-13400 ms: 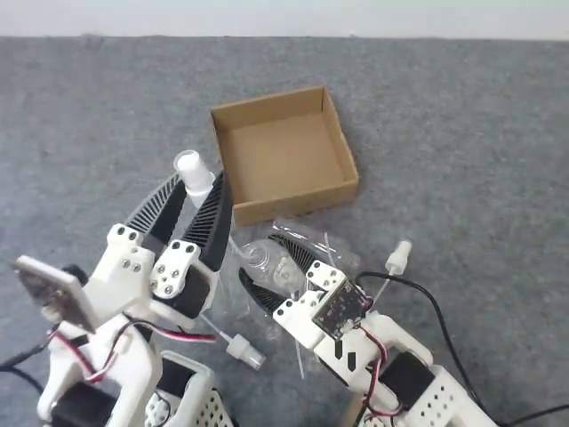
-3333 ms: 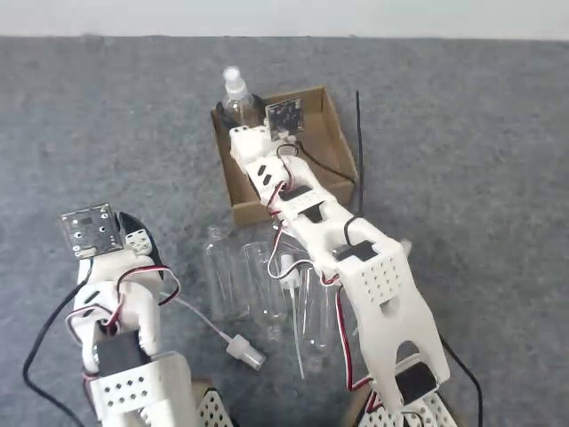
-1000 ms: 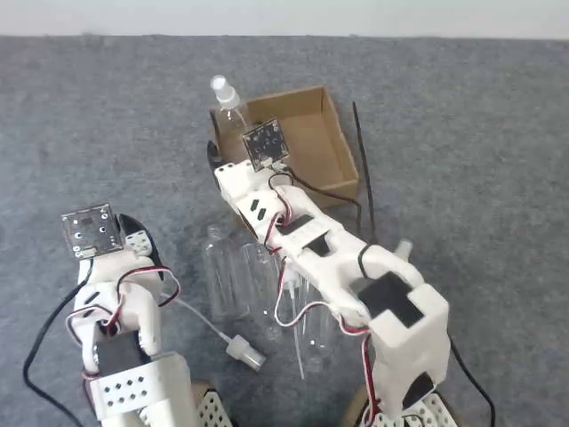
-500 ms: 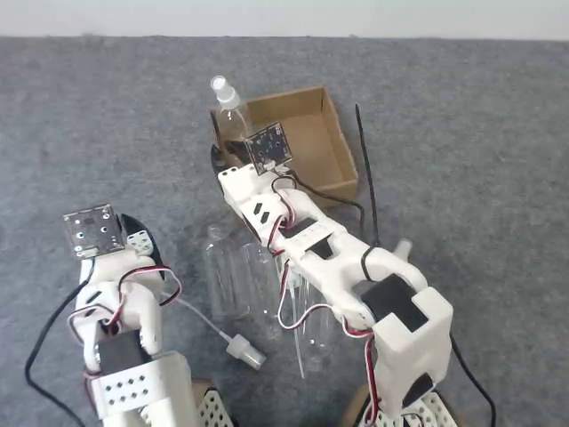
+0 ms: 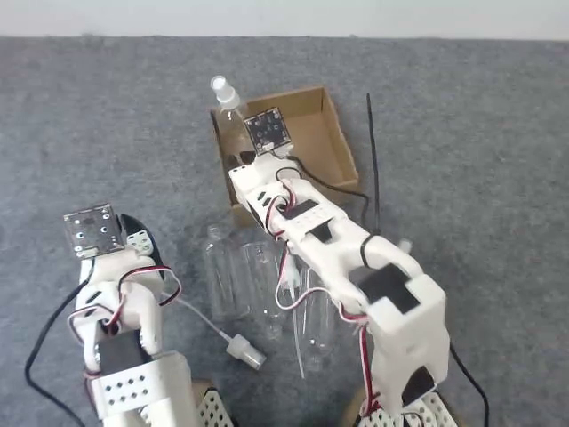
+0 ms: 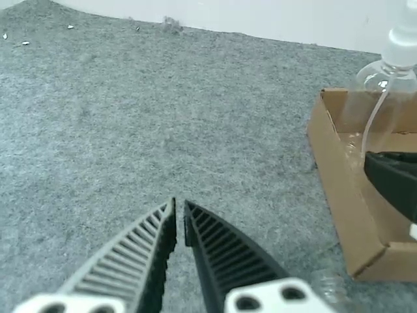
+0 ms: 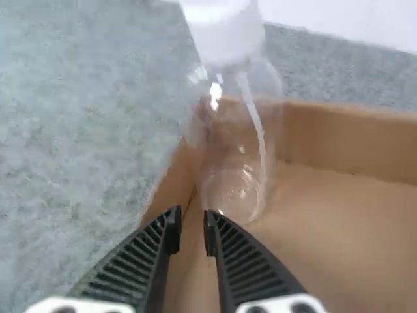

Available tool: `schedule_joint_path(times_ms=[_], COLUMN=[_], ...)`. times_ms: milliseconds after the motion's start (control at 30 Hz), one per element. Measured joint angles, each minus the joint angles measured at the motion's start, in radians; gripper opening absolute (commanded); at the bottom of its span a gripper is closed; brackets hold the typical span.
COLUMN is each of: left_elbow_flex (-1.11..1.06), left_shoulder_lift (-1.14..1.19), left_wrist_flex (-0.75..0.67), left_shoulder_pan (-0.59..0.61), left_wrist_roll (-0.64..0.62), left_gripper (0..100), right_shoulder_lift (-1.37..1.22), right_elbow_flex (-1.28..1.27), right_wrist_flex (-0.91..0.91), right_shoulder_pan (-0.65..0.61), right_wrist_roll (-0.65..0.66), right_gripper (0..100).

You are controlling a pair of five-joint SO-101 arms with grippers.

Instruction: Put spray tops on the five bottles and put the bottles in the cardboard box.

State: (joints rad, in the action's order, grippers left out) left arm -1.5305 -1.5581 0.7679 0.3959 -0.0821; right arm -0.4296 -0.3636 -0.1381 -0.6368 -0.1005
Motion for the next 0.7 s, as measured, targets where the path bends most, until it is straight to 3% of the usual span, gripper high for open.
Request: schedule_joint_path(times_ms=[700], left_elbow_flex=[0.000], left_shoulder_lift=[0.000], left_wrist_flex=[0.000], left_shoulder_pan=[0.000], left_wrist_roll=[0.000], left_gripper=[1], right_shoulder_lift=[-0.230], right_elbow_flex=[0.252], right_wrist_flex=[0.000], right_shoulder_pan=[0.017], right_wrist_roll=[0.000], right_gripper=[0.6])
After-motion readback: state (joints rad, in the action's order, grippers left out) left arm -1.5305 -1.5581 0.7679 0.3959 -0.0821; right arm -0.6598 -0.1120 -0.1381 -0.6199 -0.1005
